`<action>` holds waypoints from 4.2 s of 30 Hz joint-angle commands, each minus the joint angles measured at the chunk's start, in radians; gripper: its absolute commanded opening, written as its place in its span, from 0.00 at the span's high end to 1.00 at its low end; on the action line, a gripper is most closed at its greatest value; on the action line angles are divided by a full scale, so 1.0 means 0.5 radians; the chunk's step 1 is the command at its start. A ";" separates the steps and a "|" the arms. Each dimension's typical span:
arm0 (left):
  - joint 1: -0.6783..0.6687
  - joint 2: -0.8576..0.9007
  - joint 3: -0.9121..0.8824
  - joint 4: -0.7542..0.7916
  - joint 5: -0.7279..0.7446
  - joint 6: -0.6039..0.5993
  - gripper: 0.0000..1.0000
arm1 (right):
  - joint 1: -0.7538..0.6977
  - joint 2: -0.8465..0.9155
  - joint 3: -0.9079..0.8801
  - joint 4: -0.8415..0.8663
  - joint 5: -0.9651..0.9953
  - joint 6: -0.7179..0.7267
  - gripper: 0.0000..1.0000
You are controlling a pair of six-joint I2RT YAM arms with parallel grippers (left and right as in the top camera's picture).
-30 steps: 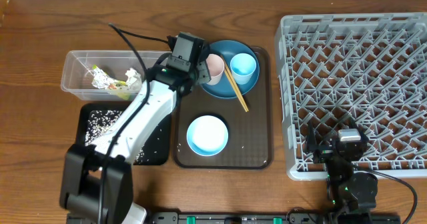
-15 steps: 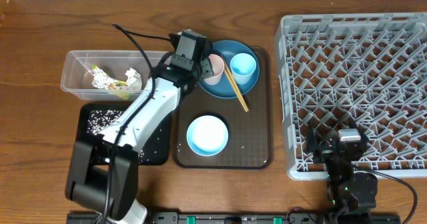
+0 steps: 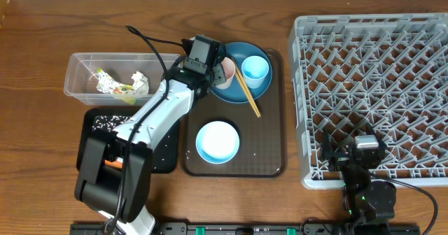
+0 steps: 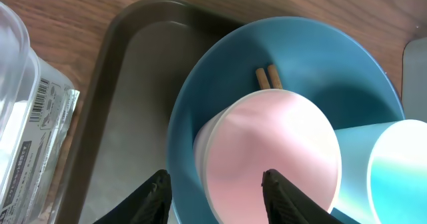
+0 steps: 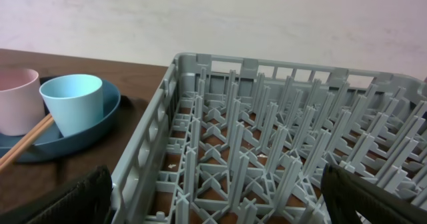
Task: Sort waste into correct bins and load items into the dishwasher rack
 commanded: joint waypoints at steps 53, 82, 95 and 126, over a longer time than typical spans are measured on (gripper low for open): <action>0.109 -0.514 -0.033 -0.252 0.438 0.021 0.94 | 0.056 0.004 -0.002 -0.008 0.014 -0.018 0.01; 0.792 -0.584 -0.034 -0.226 2.986 -0.124 0.94 | 0.056 0.021 0.166 0.348 -0.962 0.811 0.01; 0.792 -0.584 -0.034 -0.226 3.159 -0.125 0.94 | 0.055 1.112 1.531 -0.340 -2.238 0.940 0.01; 0.500 -0.584 -0.034 -0.225 3.200 -0.139 0.94 | 0.127 2.042 1.709 0.150 -2.645 1.061 0.01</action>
